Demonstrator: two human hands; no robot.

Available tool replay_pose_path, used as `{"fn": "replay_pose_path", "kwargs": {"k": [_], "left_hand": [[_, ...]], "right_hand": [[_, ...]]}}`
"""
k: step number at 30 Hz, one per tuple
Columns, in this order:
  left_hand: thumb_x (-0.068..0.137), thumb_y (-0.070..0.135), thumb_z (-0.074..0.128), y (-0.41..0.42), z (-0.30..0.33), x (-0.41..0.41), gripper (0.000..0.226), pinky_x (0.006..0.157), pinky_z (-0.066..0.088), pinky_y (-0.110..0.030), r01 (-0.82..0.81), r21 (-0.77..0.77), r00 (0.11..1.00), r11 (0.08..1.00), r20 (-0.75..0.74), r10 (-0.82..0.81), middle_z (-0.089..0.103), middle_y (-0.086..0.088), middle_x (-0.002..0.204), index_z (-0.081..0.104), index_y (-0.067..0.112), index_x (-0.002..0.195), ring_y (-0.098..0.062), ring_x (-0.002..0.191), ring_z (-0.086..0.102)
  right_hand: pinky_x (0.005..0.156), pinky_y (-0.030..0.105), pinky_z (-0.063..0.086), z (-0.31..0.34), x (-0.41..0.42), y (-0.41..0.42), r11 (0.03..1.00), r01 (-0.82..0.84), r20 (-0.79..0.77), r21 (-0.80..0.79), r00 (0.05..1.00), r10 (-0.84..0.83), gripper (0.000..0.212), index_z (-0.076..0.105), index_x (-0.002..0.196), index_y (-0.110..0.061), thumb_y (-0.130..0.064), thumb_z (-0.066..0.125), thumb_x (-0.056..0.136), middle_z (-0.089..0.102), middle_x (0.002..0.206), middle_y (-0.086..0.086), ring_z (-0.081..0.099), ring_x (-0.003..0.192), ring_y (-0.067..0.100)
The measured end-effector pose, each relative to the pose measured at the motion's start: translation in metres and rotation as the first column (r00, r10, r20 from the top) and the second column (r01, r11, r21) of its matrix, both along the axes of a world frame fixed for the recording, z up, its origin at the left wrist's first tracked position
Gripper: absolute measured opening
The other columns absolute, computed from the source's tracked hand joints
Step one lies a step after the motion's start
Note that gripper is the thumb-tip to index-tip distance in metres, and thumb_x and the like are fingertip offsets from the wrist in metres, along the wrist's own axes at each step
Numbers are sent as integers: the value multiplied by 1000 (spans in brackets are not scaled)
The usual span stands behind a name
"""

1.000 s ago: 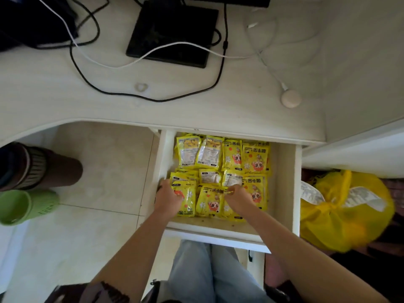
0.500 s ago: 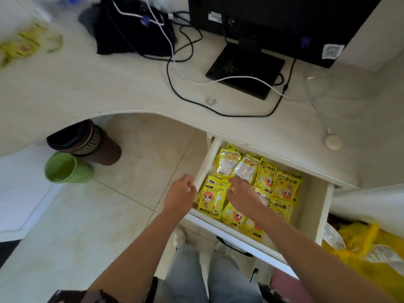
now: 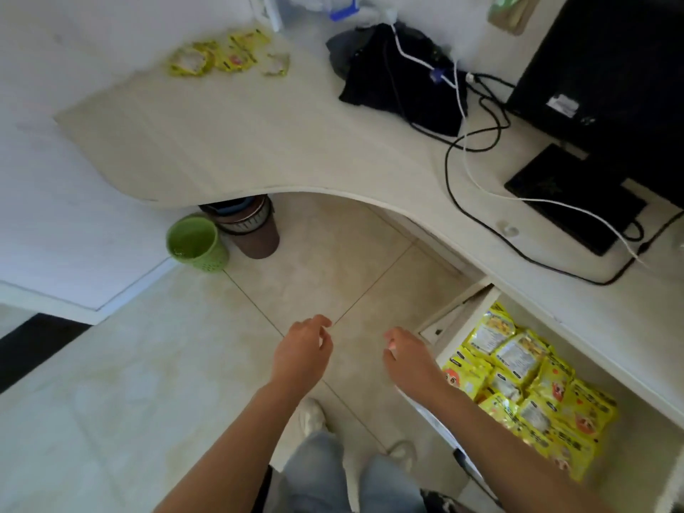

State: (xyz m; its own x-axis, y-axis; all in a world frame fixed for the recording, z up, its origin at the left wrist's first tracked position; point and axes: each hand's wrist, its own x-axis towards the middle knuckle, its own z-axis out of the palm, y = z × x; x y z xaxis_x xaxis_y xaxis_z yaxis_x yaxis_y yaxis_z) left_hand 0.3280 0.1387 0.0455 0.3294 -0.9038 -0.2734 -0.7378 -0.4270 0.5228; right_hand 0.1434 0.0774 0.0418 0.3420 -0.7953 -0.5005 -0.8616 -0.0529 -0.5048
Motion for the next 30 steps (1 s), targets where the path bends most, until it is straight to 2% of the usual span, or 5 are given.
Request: {"fn": "replay_pose_path", "kwargs": {"k": [6,13,21,25,30], "left_hand": [[95,29,47,3,4,80,25,76,47,-25,-70,-7,996,998,46,71,62,3,101,56,29,118,-13,89,59],[95,26,46,-21,11,150,27,82,51,-32,-116,-19,989,993,92,117,65,2,105,57,25,120,-15,99,59],[95,27,47,-100,11,222,26,79,48,-28,-191,-41,971,981,142,195,64,0,105,58,26,118,-16,95,60],[94,28,47,-147,18,256,26,79,48,-27,-243,-44,956,969,157,247,64,2,107,59,26,116,-15,95,61],[94,29,45,-203,22,293,24,80,48,-30,-285,-29,949,958,132,287,65,2,103,57,29,115,-16,96,60]], "right_hand": [[96,37,45,3,87,-17,993,-117,-22,-14,993,117,32,48,126,-13,-20,42,95,56,123,8,53,112,24],[90,31,45,20,165,-58,971,-205,-11,-121,979,205,34,47,130,-15,-21,41,96,57,124,5,55,111,21],[88,34,49,30,246,-151,936,-293,7,-195,954,300,34,49,128,-14,-21,42,95,60,122,7,58,109,23],[87,35,47,33,283,-212,918,-343,-13,-201,938,347,29,52,120,-11,-20,42,94,61,118,9,58,108,27],[93,36,47,45,325,-282,880,-412,-18,-236,907,420,35,48,129,-14,-21,42,96,57,125,6,54,114,24]]}}
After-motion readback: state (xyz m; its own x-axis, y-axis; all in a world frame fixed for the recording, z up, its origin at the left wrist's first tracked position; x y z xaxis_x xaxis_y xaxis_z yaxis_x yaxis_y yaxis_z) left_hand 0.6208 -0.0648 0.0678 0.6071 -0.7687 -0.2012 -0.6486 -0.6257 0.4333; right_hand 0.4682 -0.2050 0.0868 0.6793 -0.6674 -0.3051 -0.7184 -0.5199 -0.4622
